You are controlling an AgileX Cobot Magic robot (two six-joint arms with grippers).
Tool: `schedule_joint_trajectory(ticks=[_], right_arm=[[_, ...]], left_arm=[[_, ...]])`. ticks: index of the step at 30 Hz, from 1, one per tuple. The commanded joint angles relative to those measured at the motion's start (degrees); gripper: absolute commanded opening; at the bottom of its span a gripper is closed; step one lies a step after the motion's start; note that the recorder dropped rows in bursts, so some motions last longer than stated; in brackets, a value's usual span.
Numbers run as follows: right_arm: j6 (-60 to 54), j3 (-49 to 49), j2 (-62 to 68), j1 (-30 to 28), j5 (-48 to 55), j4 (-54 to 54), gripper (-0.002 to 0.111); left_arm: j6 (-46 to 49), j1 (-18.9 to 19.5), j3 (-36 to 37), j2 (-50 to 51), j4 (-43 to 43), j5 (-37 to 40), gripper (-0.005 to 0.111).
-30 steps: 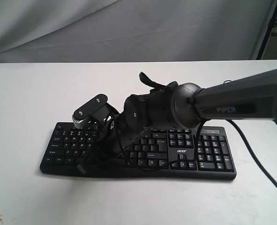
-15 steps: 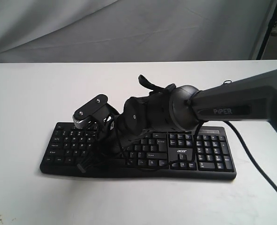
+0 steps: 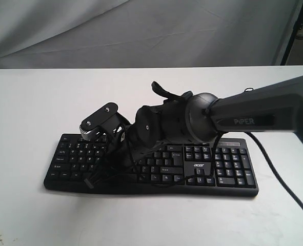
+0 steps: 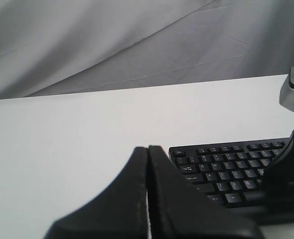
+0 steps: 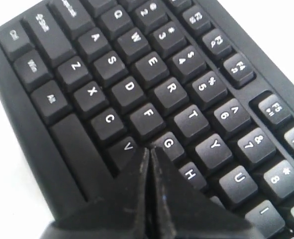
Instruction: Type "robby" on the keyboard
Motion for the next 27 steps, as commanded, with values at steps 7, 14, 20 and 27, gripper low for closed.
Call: schedule_joint_trajectory(ticks=[7, 14, 20, 27], right_arm=[[0.16, -0.28, -1.26, -0.94, 0.51, -0.33, 0.000], [0.61, -6.65, -2.08, -2.93, 8.80, -3.29, 0.000], [0.76, -10.95, -0.85, -4.11, 10.74, -5.19, 0.000], [0.76, -10.95, 1.61, -4.78, 10.83, -5.19, 0.000]], left_arm=[[-0.16, -0.36, 0.25, -0.20, 0.27, -0.42, 0.000], [-0.16, -0.36, 0.25, -0.20, 0.27, -0.42, 0.000], [-0.16, -0.36, 0.25, -0.20, 0.27, -0.42, 0.000], [-0.16, -0.36, 0.25, -0.20, 0.27, -0.42, 0.000]])
